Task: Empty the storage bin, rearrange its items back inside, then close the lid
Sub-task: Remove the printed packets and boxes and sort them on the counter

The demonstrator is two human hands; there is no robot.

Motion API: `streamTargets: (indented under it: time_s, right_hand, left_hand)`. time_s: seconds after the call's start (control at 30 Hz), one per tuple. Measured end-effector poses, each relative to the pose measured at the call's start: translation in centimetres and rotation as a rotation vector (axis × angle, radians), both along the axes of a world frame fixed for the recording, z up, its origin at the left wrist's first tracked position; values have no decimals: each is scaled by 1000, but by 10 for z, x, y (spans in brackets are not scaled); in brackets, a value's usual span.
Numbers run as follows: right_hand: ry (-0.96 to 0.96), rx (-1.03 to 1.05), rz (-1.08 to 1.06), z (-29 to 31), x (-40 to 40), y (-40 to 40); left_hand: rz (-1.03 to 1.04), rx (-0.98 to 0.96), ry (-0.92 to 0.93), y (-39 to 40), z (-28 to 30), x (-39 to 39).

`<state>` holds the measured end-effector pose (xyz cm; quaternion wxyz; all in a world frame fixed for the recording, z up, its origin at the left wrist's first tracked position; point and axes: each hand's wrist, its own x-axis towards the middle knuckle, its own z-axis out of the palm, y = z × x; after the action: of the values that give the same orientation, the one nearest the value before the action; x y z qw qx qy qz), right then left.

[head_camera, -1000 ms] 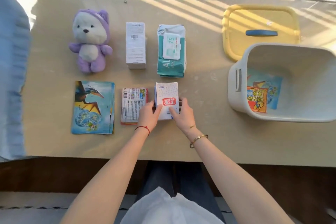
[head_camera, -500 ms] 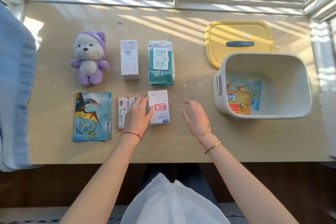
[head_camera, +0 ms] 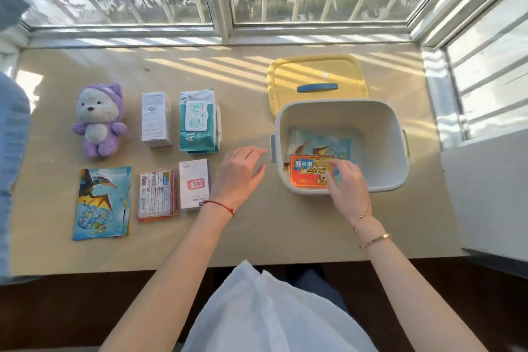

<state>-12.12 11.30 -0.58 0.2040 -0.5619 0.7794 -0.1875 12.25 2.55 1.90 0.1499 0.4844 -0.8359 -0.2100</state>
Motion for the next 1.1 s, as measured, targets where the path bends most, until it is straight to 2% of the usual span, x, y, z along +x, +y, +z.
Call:
streamTargets:
  time_s: [0.1,0.2,0.33,0.67,0.9,1.1]
  right_hand:
    - [13,25,14,-2,-53,-5]
    - [11,60,41,-9,-95,-12]
    - [18,91,99,-26,-130,-23]
    - [-25,79,163,-72,-160,-53]
    - [-50,108,172,-88,-162,-54]
    - [-64,147,171,-91,-162,-54]
  left_hand:
    - [-19,9,5,-3,-7,-57]
    - [-38,99,-28,-13,-27,-105]
    - [-50,240,-143,-27,-62,-151]
    - [-122,372,-550,-30,-159,-197]
    - [-97,331,-634,-31,-175,-205]
    - [0,266,-532,-30,-179,-203]
